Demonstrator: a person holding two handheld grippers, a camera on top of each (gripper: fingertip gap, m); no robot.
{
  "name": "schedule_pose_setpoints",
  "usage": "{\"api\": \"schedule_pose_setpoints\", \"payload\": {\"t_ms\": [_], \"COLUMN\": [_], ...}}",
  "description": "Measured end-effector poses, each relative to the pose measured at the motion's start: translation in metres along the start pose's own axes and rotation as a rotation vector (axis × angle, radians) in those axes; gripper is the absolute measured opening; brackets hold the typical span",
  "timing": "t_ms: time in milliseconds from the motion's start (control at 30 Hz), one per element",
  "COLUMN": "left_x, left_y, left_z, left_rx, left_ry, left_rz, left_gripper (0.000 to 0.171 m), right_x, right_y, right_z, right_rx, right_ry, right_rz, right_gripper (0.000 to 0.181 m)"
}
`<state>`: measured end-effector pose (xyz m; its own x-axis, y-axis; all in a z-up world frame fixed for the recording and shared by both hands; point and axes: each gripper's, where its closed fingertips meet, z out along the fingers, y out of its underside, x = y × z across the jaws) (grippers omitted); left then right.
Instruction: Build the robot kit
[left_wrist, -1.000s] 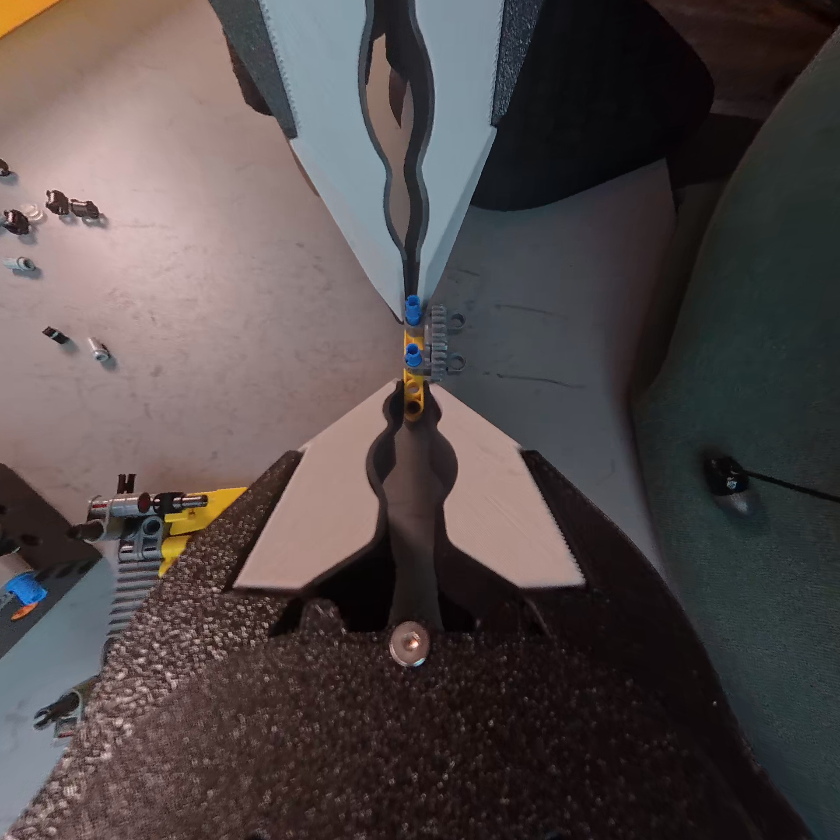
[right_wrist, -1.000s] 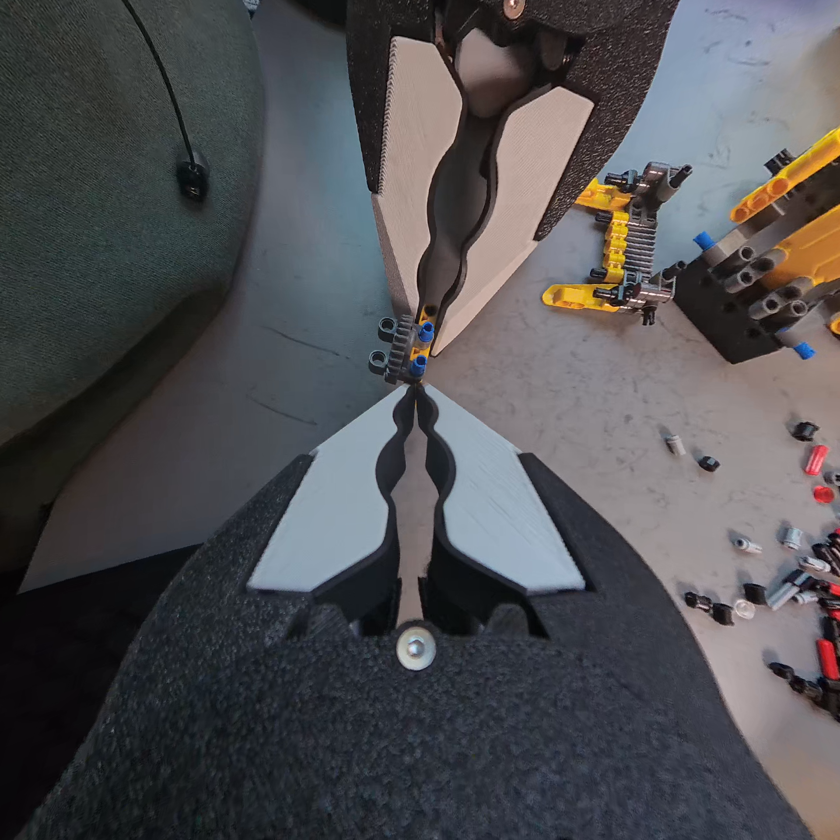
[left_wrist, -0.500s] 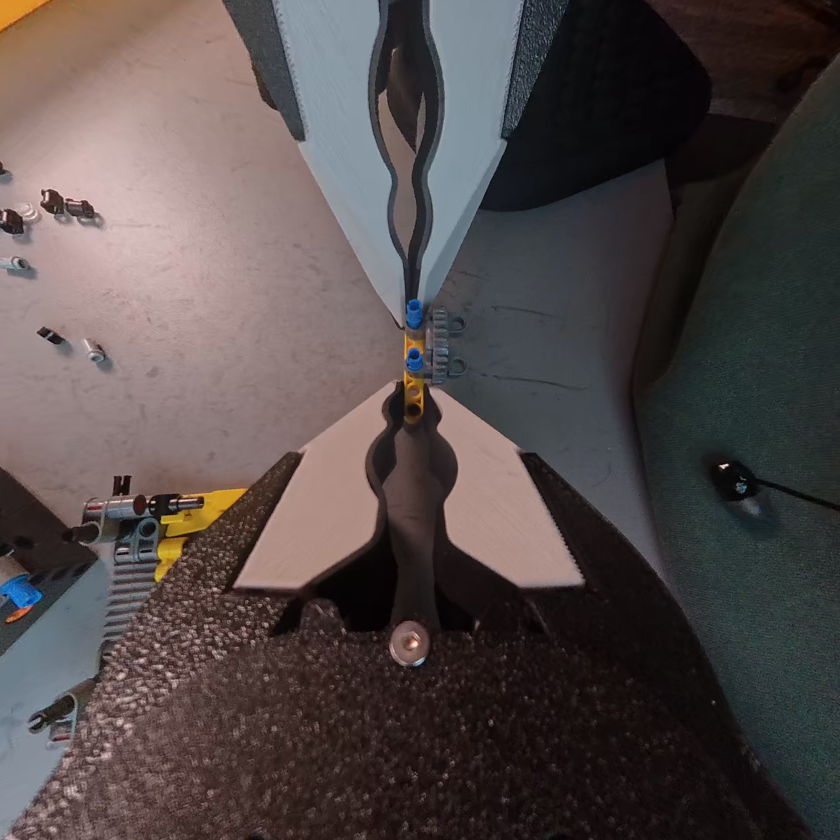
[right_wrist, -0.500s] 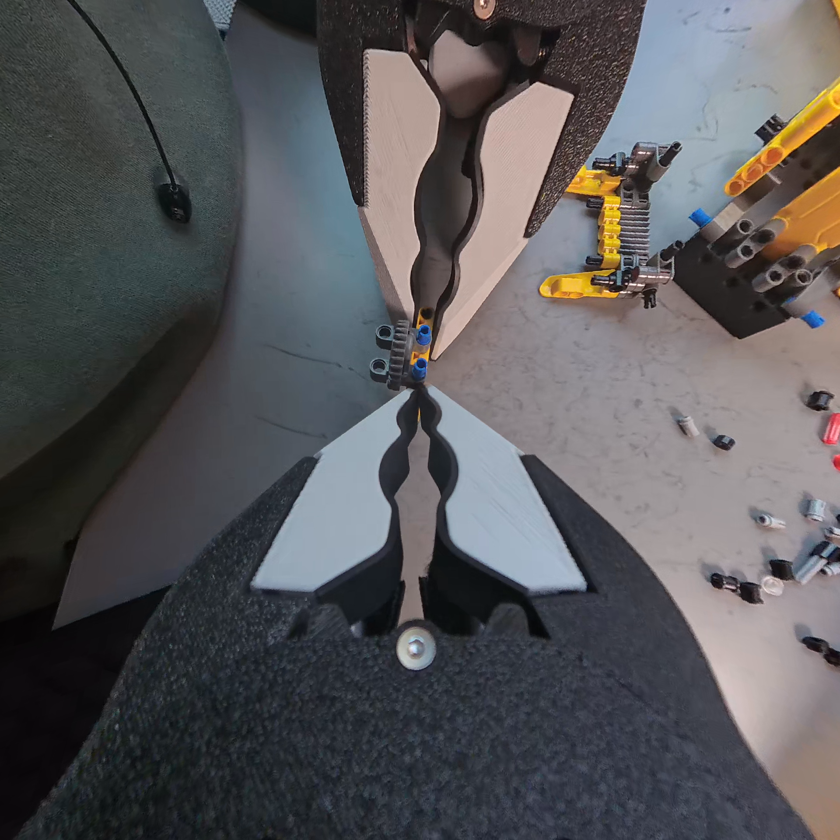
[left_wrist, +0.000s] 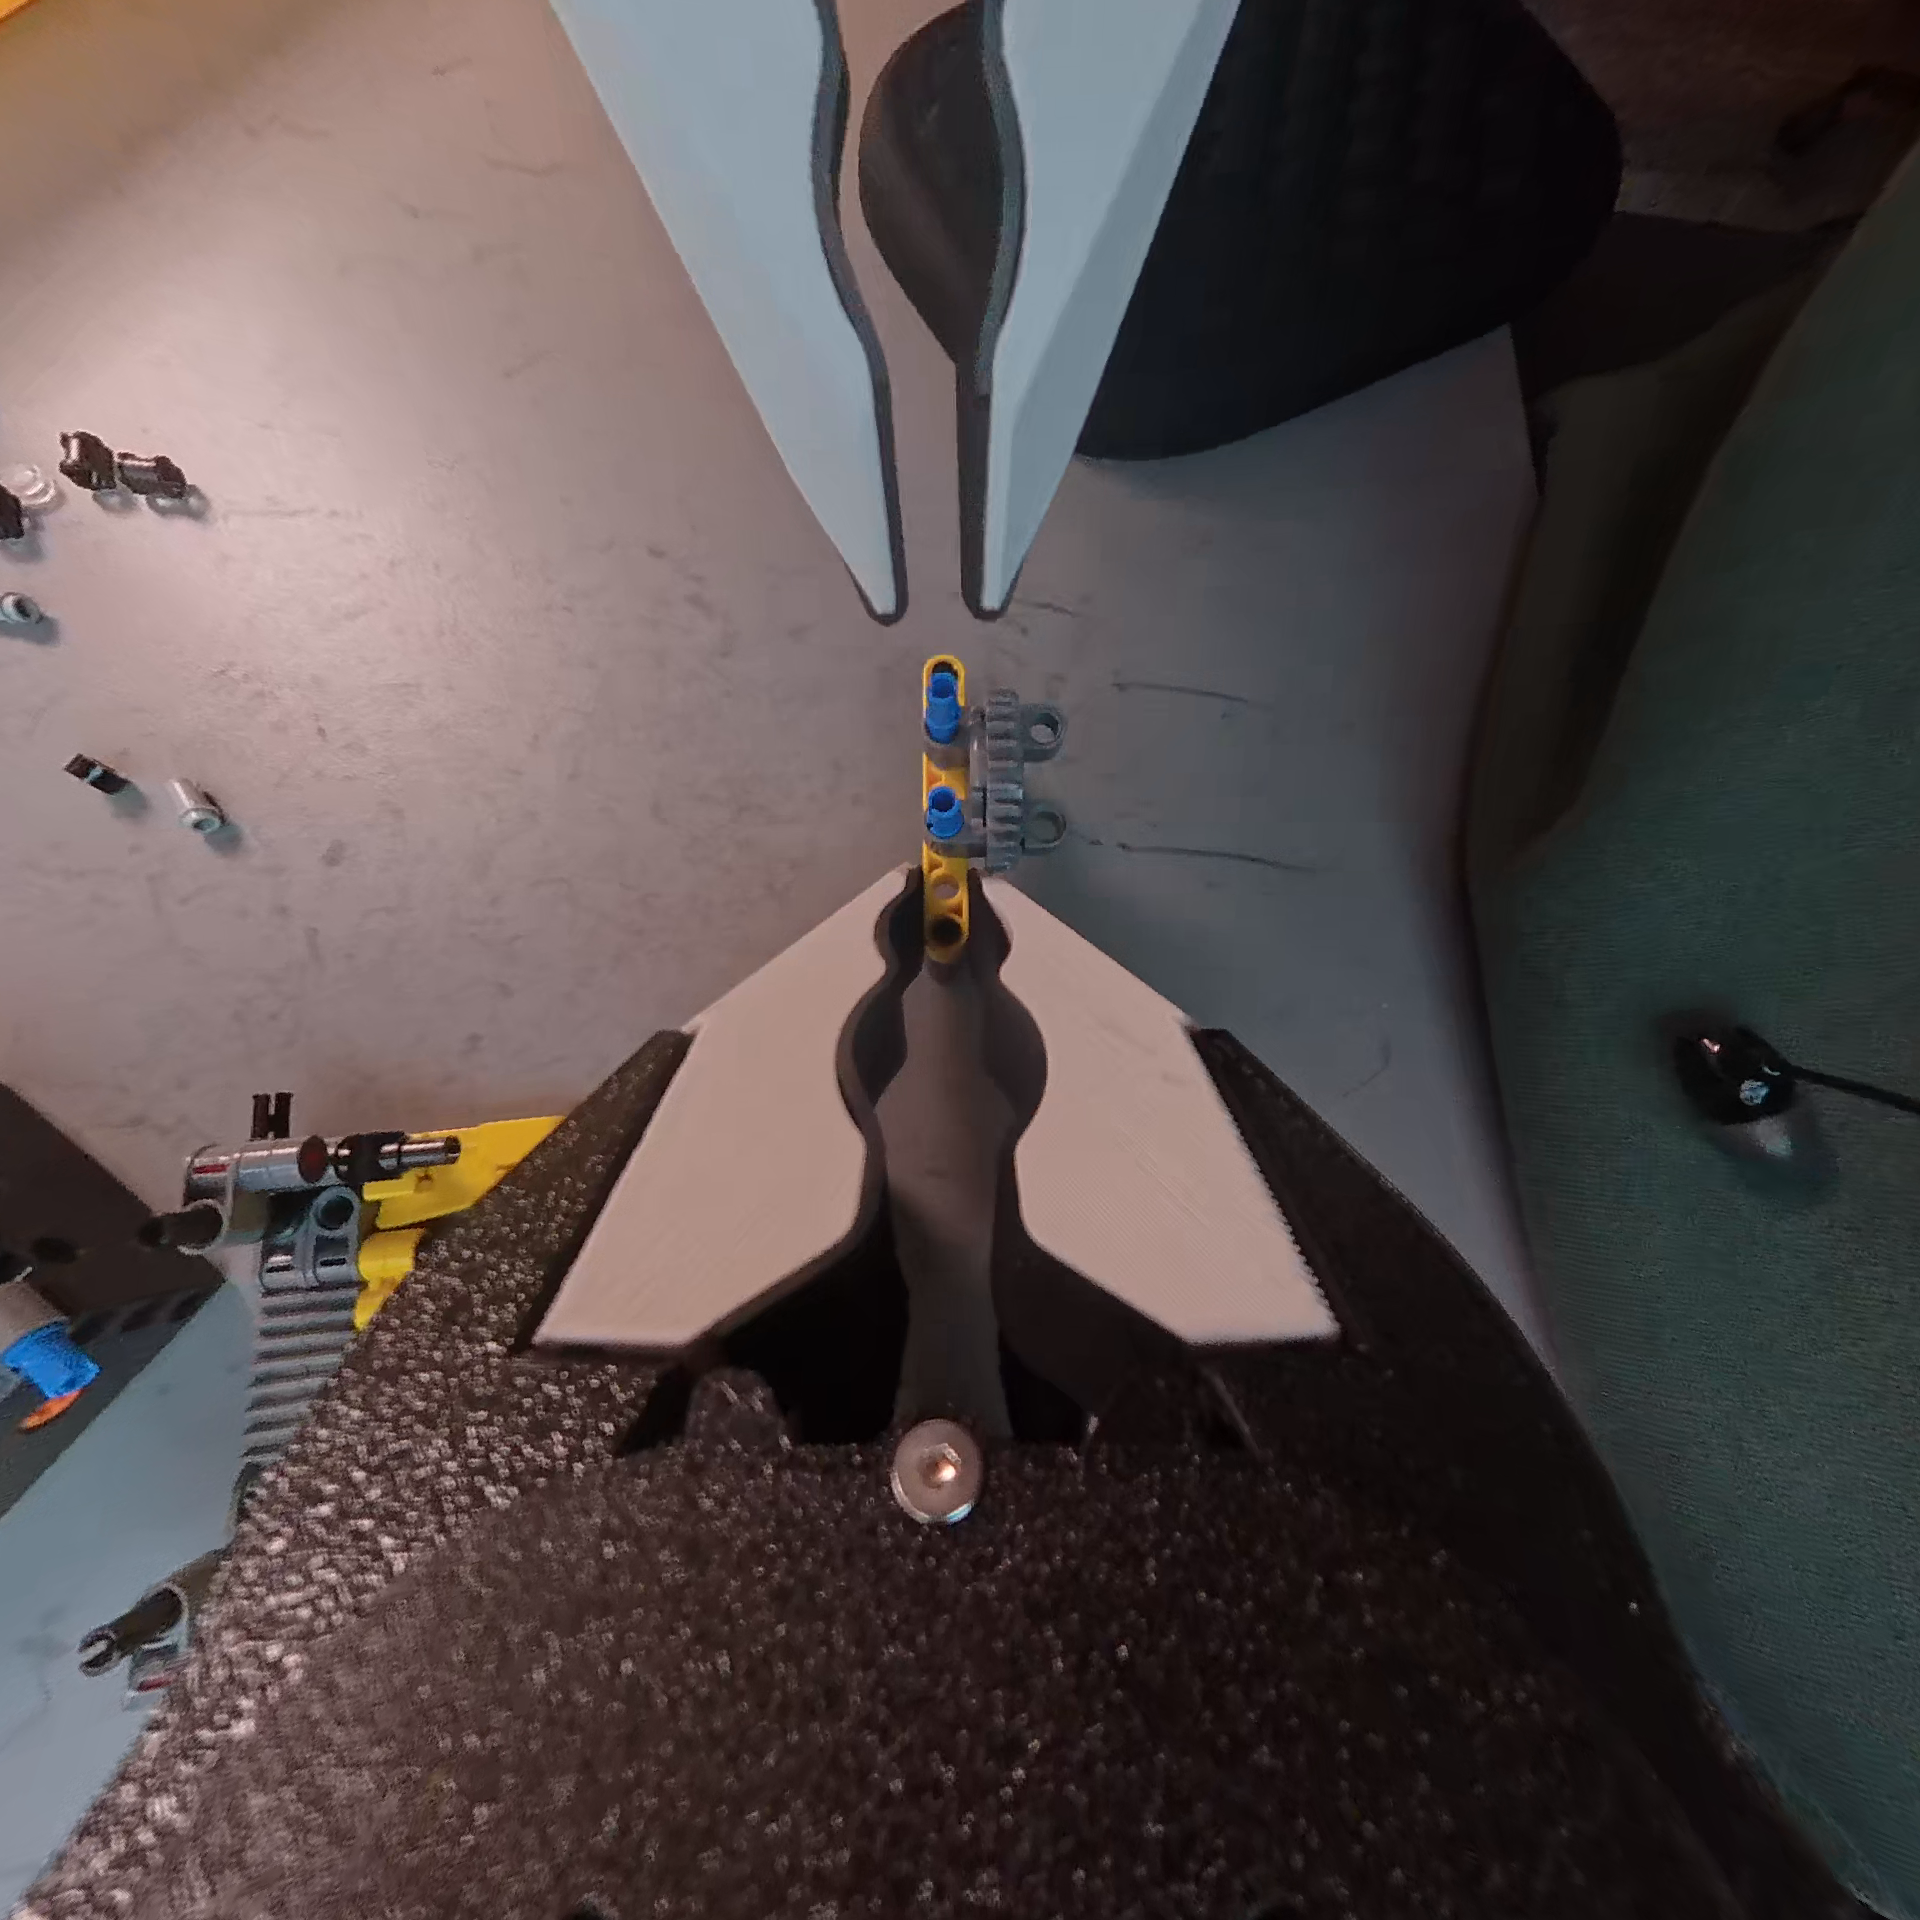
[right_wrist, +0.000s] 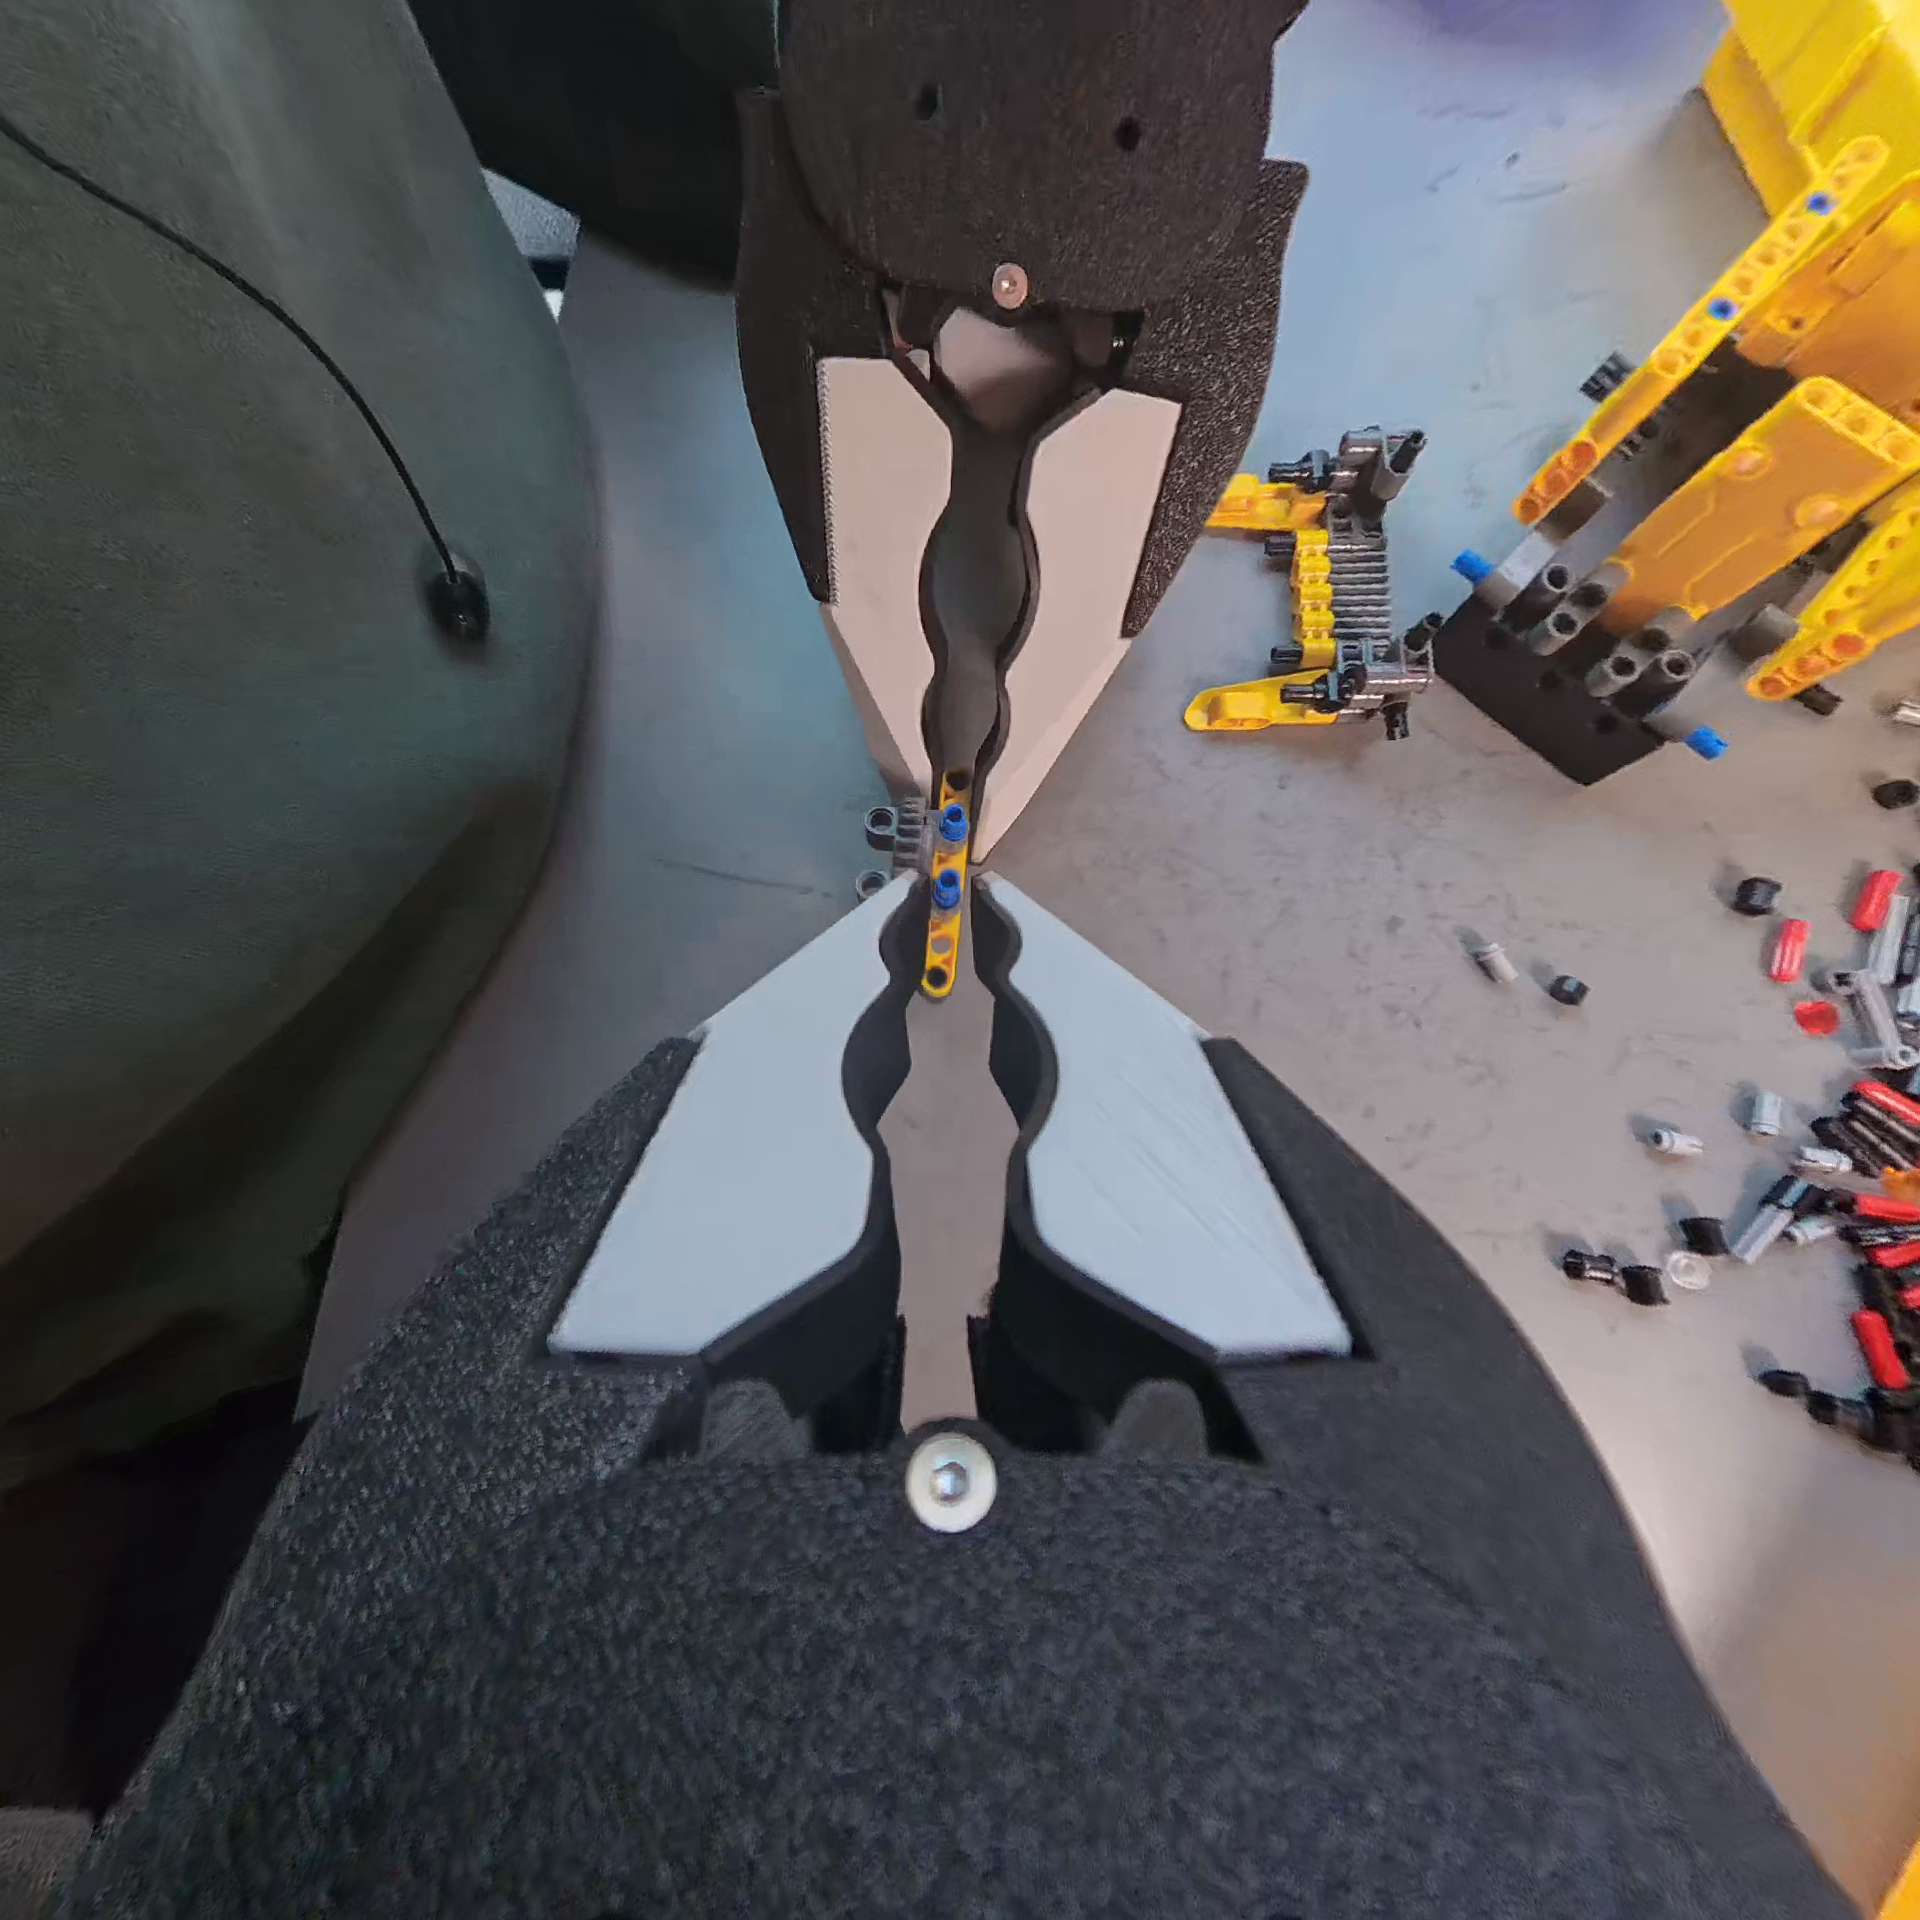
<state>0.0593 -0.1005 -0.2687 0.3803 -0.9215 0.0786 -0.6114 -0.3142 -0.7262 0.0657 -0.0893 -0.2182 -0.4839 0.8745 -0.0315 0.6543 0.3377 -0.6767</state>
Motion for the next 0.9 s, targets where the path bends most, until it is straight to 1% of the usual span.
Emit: {"api": "schedule_pose_setpoints", "payload": {"t_ms": [167, 333, 500, 700, 800, 833, 867, 900], "left_x": [0.0, 0.001, 0.002, 0.002, 0.002, 0.002, 0.003, 0.003], "left_y": [0.0, 0.001, 0.001, 0.001, 0.001, 0.0, -0.001, 0.002], "left_z": [0.0, -0.001, -0.001, -0.001, -0.001, -0.002, -0.003, -0.004], "left_rx": [-0.001, 0.001, 0.008, 0.009, 0.012, 0.016, 0.021, 0.011], "left_ry": [-0.007, -0.005, 0.011, 0.016, 0.019, 0.018, 0.029, 0.032], "left_rz": [0.006, 0.003, -0.009, -0.02, -0.027, -0.028, -0.036, -0.033], "left_gripper": [0.006, 0.006, 0.006, 0.006, 0.006, 0.006, 0.007, 0.007], "right_x": [-0.002, -0.004, -0.006, -0.007, -0.008, -0.009, -0.019, -0.018], "right_y": [0.01, 0.009, 0.011, 0.013, 0.013, 0.018, 0.02, 0.026], "right_z": [0.015, 0.016, 0.017, 0.017, 0.018, 0.019, 0.026, 0.025], "right_rx": [-0.167, -0.256, -0.34, -0.403, -0.406, -0.418, -0.38, -0.42], "right_ry": [-0.05, -0.092, -0.079, -0.079, -0.102, -0.115, -0.158, -0.154], "right_rz": [-0.069, -0.107, -0.156, -0.155, -0.117, -0.1, -0.117, -0.083], "right_gripper": [0.005, 0.003, 0.002, 0.001, 0.0, 0.0, 0.0, 0.0]}}
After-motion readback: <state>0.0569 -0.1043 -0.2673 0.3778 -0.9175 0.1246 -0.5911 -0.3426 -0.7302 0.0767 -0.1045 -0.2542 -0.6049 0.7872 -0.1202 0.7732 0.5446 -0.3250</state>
